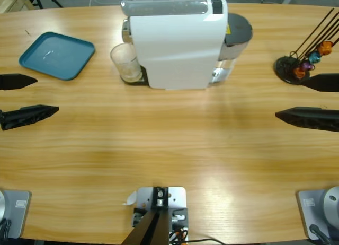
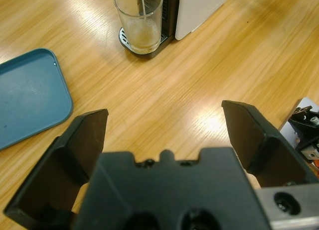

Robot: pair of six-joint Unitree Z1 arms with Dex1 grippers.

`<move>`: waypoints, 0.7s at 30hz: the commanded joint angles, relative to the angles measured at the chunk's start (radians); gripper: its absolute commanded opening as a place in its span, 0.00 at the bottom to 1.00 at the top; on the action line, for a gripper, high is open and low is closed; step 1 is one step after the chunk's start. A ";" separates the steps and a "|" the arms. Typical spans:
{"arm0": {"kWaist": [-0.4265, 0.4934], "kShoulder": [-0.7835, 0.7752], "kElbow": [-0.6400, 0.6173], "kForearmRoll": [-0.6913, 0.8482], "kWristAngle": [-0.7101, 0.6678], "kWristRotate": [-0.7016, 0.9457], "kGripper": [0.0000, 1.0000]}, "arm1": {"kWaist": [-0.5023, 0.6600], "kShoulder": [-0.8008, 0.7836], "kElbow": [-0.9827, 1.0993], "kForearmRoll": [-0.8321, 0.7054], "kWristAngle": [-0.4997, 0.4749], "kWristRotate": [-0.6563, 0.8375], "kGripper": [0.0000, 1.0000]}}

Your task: Pour coffee

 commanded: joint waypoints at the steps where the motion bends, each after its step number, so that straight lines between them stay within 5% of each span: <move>1: -0.013 -0.009 0.011 0.018 -0.015 -0.019 1.00 | -0.015 0.010 0.018 0.016 0.010 -0.019 1.00; 21: -0.013 -0.031 0.035 0.017 -0.015 -0.023 1.00 | -0.015 0.032 0.020 0.013 0.007 -0.019 1.00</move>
